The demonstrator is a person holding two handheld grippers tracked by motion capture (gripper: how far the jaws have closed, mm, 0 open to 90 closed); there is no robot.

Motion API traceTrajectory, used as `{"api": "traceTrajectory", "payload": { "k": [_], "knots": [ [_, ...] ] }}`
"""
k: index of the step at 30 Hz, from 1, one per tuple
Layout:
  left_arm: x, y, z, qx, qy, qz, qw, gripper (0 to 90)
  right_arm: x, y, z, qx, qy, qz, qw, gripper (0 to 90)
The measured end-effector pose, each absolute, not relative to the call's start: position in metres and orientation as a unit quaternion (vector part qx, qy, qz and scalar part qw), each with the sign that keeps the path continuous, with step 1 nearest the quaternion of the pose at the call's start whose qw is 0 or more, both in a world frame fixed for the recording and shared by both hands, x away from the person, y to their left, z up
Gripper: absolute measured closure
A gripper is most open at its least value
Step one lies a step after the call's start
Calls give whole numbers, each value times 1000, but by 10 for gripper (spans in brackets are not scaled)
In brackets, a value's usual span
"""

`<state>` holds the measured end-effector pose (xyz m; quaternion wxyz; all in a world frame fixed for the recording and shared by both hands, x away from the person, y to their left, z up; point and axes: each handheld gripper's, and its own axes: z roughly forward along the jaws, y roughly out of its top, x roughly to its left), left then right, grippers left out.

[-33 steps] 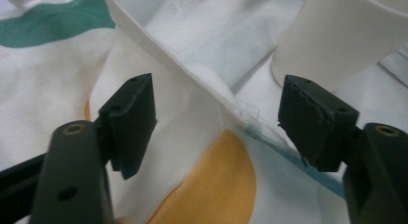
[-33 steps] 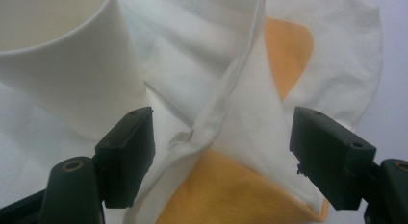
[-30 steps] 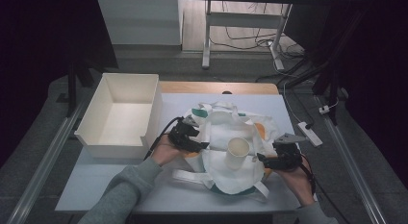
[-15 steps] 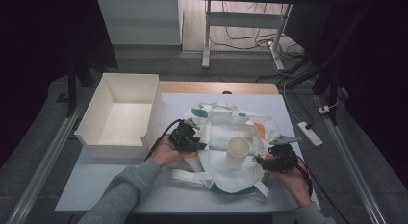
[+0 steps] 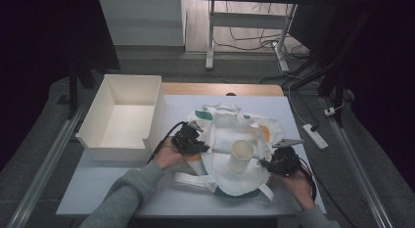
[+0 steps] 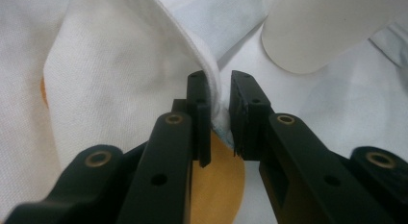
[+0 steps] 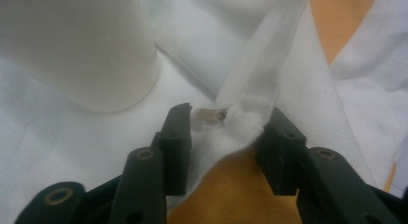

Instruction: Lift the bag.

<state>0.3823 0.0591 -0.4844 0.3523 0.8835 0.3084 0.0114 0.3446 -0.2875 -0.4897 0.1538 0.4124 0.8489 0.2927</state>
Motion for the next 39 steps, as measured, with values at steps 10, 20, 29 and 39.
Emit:
{"api": "traceTrajectory", "payload": {
  "k": [10, 20, 29, 39],
  "knots": [
    [382, 61, -483, 883, 307, 9, 355, 788, 345, -290, -486, 414, 848, 298, 146, 722],
    [380, 68, -474, 880, 303, 9, 366, 790, 340, -292, -472, 408, 841, 318, 159, 739],
    [376, 76, -461, 875, 297, 11, 383, 792, 335, -295, -459, 403, 832, 339, 176, 742],
    [375, 84, -449, 869, 294, 12, 399, 794, 329, -298, -445, 396, 819, 364, 198, 748]
  ]
}}
